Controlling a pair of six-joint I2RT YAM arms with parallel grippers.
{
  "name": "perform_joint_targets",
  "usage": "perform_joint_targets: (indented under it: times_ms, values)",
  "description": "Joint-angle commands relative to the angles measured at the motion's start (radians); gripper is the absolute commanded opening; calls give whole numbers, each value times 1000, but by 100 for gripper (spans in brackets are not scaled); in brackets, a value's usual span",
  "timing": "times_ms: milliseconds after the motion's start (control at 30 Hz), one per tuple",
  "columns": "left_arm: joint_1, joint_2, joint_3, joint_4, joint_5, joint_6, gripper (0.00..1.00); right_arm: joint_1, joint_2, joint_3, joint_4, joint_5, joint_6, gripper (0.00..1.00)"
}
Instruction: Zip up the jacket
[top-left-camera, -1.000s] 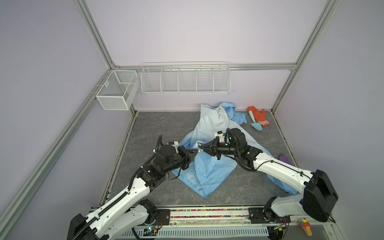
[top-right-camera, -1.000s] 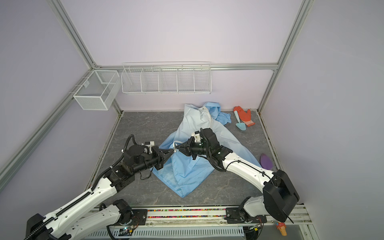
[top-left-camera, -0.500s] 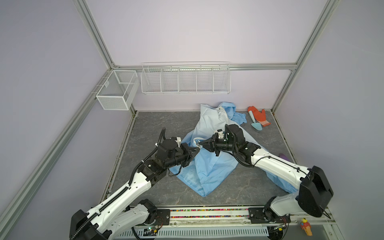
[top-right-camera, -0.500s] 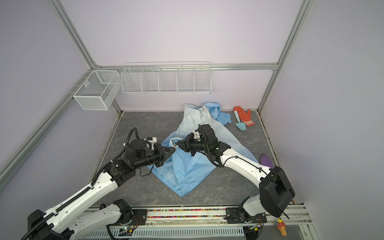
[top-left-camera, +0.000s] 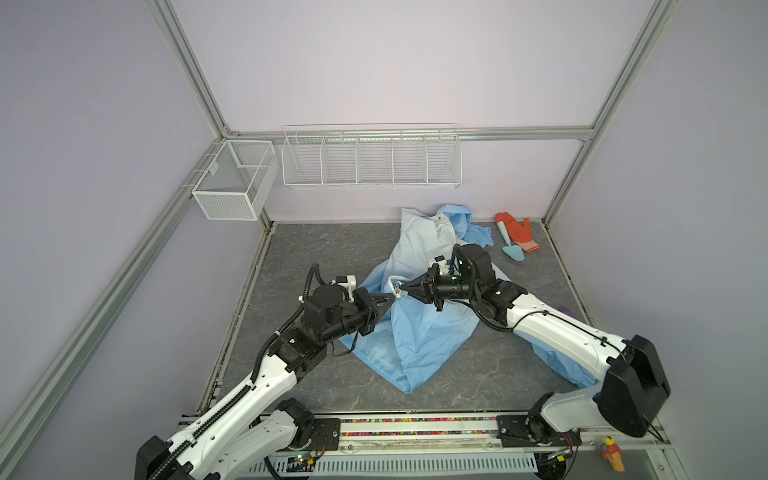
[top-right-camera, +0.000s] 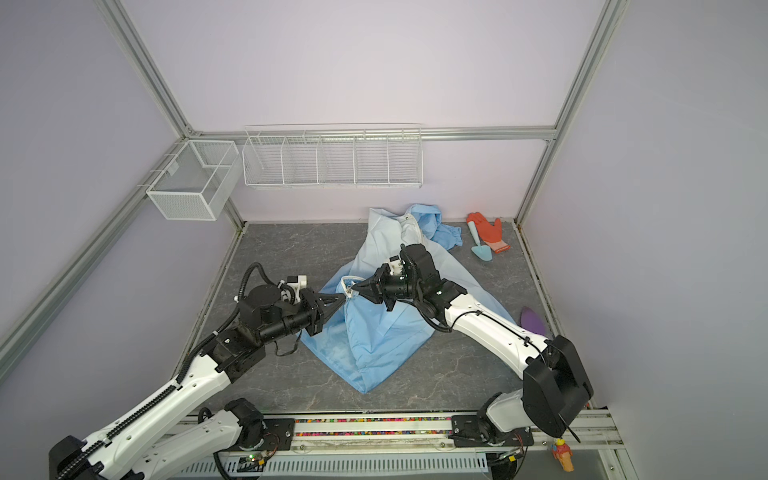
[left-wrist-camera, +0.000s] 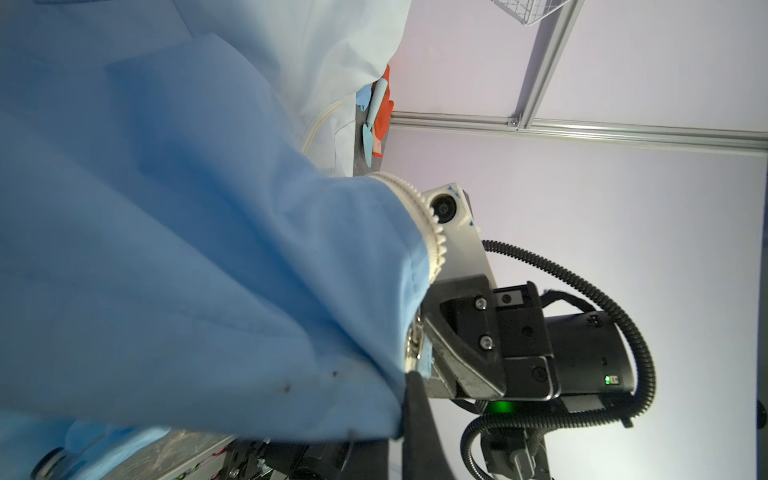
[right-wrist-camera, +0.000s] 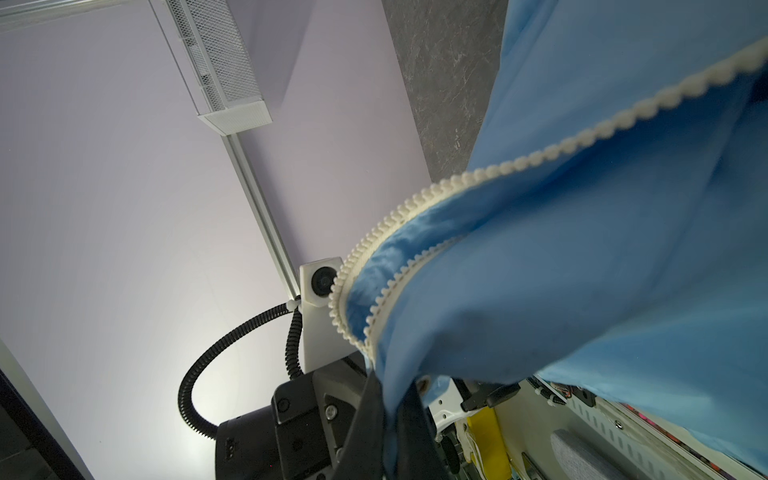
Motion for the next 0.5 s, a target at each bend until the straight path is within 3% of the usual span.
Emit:
perform_joint_targets:
  times_ms: [0, 167, 467]
  values:
    - [28, -1, -21, 57, -15, -36, 0, -29, -15, 12, 13, 29, -71, 7]
    - [43, 65, -12, 156, -20, -53, 0, -9, -25, 10, -5, -10, -106, 7]
    - [42, 105, 19, 149, -3, -40, 0, -18, -19, 20, 1, -24, -116, 7]
